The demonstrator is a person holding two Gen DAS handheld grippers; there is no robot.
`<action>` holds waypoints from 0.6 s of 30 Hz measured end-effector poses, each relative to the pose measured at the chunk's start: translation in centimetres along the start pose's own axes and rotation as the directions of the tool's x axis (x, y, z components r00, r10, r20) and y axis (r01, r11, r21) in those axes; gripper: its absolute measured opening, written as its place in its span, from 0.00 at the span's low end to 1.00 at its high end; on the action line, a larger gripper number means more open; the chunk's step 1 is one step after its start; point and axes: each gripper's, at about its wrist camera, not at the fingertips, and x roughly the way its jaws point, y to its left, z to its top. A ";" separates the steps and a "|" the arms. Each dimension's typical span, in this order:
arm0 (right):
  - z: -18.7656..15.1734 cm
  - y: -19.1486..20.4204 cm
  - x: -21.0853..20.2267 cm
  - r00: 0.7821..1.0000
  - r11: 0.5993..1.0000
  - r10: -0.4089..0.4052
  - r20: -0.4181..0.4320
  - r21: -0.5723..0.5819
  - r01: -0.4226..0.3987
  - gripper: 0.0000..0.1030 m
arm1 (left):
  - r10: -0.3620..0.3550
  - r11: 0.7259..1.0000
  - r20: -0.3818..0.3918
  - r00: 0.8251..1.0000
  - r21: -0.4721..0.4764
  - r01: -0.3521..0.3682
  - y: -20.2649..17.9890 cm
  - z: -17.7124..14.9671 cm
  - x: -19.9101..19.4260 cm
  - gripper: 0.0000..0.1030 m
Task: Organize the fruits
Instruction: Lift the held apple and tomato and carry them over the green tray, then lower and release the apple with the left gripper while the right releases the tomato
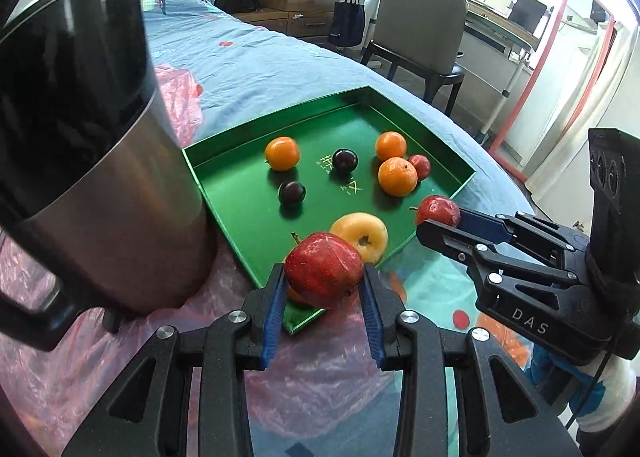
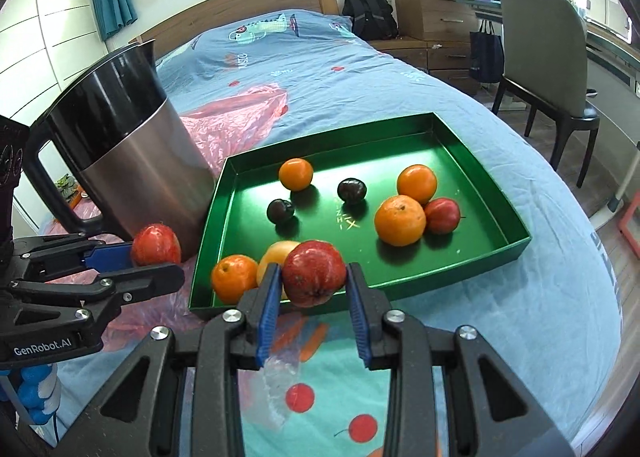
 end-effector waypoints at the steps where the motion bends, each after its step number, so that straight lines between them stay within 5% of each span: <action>1: 0.3 -0.3 0.5 1.000 1.000 0.000 -0.002 0.003 0.000 0.31 | 0.000 1.000 -0.004 1.000 0.003 0.000 -0.2 0.5 0.7 0.30; 18: 1.5 -3.3 6.9 0.997 0.999 -0.030 -0.069 0.010 0.031 0.31 | 0.015 0.998 -0.073 0.997 -0.066 -0.019 1.7 3.4 8.3 0.30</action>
